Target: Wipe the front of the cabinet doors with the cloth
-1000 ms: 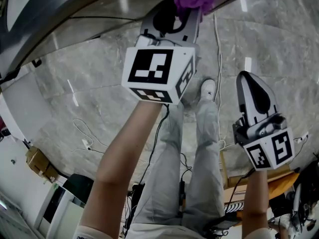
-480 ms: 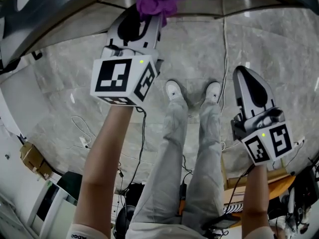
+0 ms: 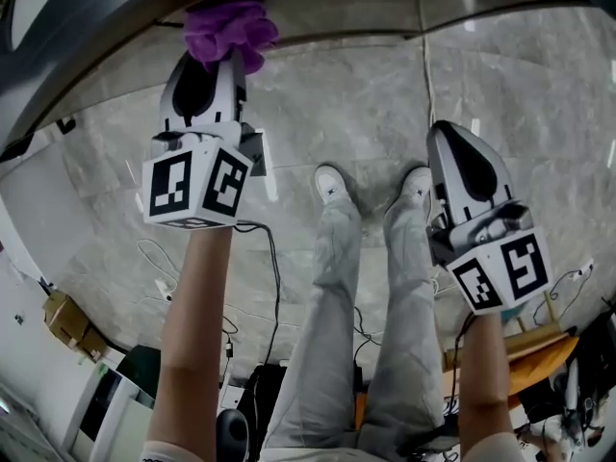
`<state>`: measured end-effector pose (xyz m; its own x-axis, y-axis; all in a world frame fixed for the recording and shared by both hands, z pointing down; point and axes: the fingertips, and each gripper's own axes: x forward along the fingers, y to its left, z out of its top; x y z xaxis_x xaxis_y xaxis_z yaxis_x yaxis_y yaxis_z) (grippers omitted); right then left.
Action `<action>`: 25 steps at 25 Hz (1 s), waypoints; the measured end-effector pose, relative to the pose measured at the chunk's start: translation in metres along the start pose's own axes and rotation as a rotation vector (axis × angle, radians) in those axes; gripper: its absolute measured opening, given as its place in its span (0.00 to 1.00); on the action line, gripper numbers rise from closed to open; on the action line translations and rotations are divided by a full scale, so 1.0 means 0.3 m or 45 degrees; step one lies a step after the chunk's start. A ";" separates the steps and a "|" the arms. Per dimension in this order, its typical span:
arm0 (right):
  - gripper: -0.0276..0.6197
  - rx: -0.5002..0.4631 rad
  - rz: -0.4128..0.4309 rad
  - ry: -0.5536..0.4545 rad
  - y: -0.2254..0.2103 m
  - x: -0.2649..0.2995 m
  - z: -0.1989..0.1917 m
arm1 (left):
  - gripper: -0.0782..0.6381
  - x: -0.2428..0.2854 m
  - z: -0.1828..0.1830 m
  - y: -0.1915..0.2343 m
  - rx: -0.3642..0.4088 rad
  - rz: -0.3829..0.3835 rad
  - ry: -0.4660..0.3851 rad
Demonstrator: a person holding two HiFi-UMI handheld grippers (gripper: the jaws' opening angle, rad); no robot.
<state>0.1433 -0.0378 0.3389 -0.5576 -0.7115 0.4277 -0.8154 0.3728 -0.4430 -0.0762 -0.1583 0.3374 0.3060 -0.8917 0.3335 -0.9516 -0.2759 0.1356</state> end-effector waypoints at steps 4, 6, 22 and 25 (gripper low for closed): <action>0.09 -0.088 0.045 0.016 -0.005 -0.013 -0.019 | 0.26 0.008 -0.025 -0.044 -0.030 0.065 -0.027; 0.09 -0.084 0.049 0.015 -0.018 -0.039 -0.022 | 0.26 0.018 -0.054 -0.117 -0.020 0.017 -0.002; 0.09 0.097 -0.081 -0.001 -0.330 -0.216 -0.058 | 0.26 0.300 -0.196 -0.840 -0.047 -0.284 0.062; 0.09 0.137 -0.100 -0.031 -0.377 -0.247 -0.044 | 0.26 0.347 -0.198 -0.898 -0.033 -0.287 0.082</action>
<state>0.2748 -0.0194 0.3676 -0.4878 -0.7508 0.4453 -0.8341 0.2504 -0.4915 0.2138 -0.1554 0.3908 0.5127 -0.7835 0.3512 -0.8582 -0.4554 0.2369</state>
